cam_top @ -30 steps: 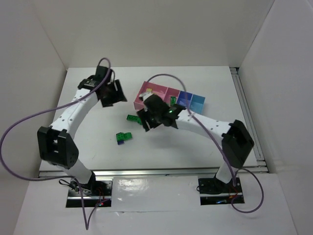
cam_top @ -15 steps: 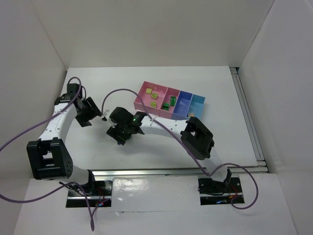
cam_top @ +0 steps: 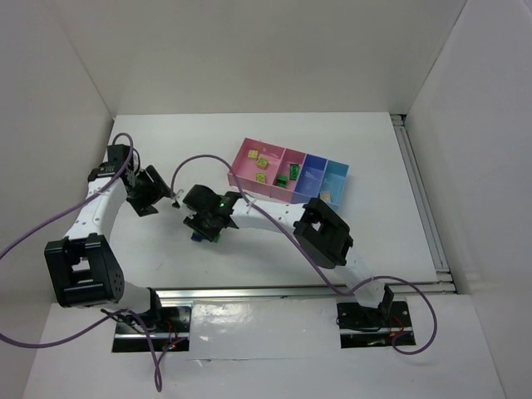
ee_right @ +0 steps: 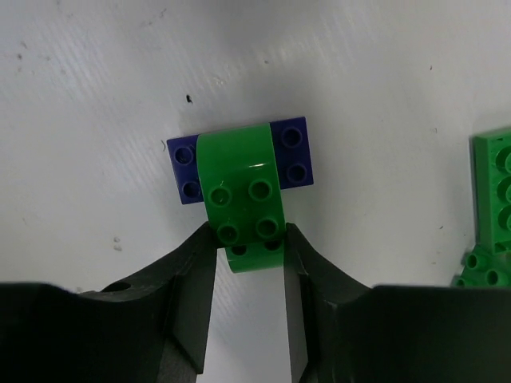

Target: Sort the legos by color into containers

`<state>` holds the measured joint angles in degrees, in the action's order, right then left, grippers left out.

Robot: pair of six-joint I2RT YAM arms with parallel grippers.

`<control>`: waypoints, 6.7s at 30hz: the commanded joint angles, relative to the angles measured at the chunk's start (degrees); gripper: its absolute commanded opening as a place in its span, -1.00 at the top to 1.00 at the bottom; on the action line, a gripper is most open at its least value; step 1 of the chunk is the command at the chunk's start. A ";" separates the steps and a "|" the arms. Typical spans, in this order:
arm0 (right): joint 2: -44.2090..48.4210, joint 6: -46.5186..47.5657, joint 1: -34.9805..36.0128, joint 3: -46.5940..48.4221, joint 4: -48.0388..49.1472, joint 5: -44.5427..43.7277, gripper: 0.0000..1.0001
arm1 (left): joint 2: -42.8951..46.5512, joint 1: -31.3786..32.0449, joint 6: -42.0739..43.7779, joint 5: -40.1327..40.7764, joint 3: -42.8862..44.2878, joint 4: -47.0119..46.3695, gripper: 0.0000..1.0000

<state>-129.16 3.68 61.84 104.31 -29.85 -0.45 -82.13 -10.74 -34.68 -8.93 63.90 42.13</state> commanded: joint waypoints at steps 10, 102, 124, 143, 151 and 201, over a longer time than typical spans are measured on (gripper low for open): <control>10.15 -8.69 -4.35 -9.99 8.57 0.35 0.51 | 1.18 -0.33 1.80 -5.57 -1.14 -1.61 -0.48; 28.69 -24.15 -31.87 -23.98 4.97 24.12 0.36 | -2.69 16.81 -0.46 -38.72 -5.71 -24.20 -0.63; 33.10 -31.81 -23.61 -27.23 8.05 5.19 0.38 | -9.98 24.18 -27.02 -30.45 -5.19 -39.66 -0.26; 32.57 -30.23 -22.56 -24.95 6.99 8.27 0.40 | -14.38 25.77 -25.70 -31.58 -1.75 -41.51 0.54; 33.10 -30.75 -22.56 -25.65 6.99 8.63 0.44 | -13.85 25.77 -25.18 -31.59 -1.76 -40.56 1.00; 37.74 -27.94 -24.14 -37.25 6.29 -0.42 -0.17 | -17.71 25.51 -16.92 -26.58 16.16 -30.88 1.00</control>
<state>-95.68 -24.95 38.02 64.29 -25.10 3.20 -98.94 14.90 -52.62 -35.57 76.77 12.03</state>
